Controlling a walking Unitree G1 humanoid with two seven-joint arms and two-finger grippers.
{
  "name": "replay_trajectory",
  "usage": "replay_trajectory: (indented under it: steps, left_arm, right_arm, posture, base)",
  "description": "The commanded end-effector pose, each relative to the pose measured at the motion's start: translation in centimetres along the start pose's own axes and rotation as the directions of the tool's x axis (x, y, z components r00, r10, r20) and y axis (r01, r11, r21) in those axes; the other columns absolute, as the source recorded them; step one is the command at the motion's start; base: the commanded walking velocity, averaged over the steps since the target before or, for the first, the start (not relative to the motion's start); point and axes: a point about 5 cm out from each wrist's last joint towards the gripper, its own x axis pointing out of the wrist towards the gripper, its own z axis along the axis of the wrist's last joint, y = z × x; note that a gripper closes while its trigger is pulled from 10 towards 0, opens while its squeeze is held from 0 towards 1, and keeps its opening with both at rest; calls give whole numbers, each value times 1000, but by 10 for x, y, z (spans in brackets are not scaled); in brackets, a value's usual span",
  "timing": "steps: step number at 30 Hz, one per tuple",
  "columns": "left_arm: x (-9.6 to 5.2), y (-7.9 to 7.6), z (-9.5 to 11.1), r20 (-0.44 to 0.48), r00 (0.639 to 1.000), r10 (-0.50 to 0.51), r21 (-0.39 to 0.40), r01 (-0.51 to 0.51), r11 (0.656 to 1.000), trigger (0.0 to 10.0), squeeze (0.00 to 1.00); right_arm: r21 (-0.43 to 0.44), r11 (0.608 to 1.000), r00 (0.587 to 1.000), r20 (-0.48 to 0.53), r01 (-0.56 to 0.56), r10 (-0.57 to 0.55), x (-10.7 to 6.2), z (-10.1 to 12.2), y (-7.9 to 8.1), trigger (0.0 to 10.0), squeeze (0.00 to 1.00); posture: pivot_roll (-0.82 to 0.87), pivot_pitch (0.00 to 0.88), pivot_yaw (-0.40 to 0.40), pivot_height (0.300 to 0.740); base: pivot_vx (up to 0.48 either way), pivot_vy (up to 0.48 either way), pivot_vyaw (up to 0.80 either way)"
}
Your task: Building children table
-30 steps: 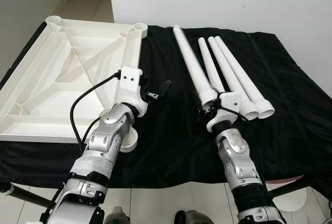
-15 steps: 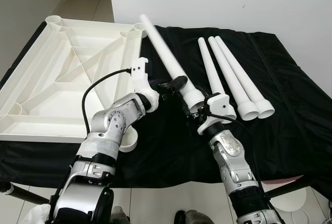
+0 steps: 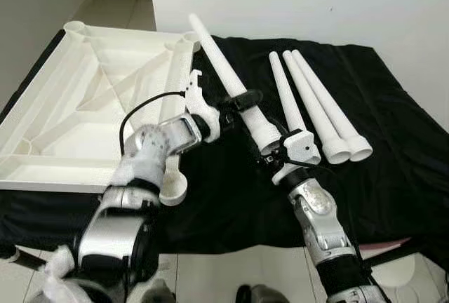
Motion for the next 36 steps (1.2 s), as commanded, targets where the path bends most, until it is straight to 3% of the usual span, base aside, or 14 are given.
replay_trajectory:
  steps: [1, 8, 12, 13, 18, 32, 33, 34, 35, 36]
  left_arm:
    - [4, -15, 9, 28, 986, -165, 16, 165, 986, 10000, 0]
    - [2, -6, 49, 125, 992, -21, 32, 17, 999, 10000, 0]
    - [-3, -4, 58, 149, 989, 4, 39, -10, 999, 10000, 0]
    - [-6, -2, 65, 181, 983, 20, 48, -29, 998, 0, 0]
    - [-13, -3, 78, 215, 976, -18, 47, 8, 999, 0, 0]
    - [-8, -8, 75, 195, 979, -62, 74, 49, 996, 0, 0]
    - [-7, -10, 77, 202, 977, -61, 82, 45, 996, 0, 0]
    - [-7, -10, 77, 202, 977, -61, 82, 45, 996, 0, 0]
    - [-6, -15, 81, 220, 972, -78, 98, 58, 994, 10000, 0]
    - [-6, -15, 81, 220, 972, -78, 98, 58, 994, 10000, 0]
  right_arm:
    - [2, 996, 995, -40, -91, 91, -3, -8, 15, 10000, 0]
    - [-35, 989, 988, -66, -143, 141, -11, -15, 19, 10000, 0]
    - [-51, 987, 986, -75, -151, 147, -14, -16, 19, 10000, 0]
    - [-59, 987, 986, -81, -151, 146, -15, -17, 18, 10000, 0]
    - [-62, 991, 989, -94, -121, 115, -17, -19, 10, 10000, 0]
    - [-59, 990, 988, -91, -127, 121, -18, -19, 11, 10000, 0]
    - [-25, 991, 987, -92, -133, 130, -17, -20, 12, 10000, 1000]
    - [-25, 991, 987, -92, -133, 130, -17, -20, 12, 10000, 1000]
    - [8, 992, 988, -93, -123, 123, -16, -20, 12, 10000, 1000]
    - [8, 992, 988, -93, -123, 123, -16, -20, 12, 10000, 1000]
  posture:
    - [40, 0, -16, 740]
    - [31, 0, -12, 740]
    - [33, 0, -12, 740]
    - [34, 0, -13, 740]
    - [33, 0, -9, 740]
    - [38, 0, -12, 740]
    - [40, 0, -11, 740]
    - [40, 0, -11, 740]
    - [38, 0, -11, 740]
    - [38, 0, -11, 740]
  base:
    - [0, 0, 0]
    - [0, 0, 0]
    - [0, 0, 0]
    - [0, 0, 0]
    - [0, 0, 0]
    - [0, 0, 0]
    - [0, 0, 0]
    - [0, 0, 0]
    - [0, 0, 0]
    - [0, 0, 0]
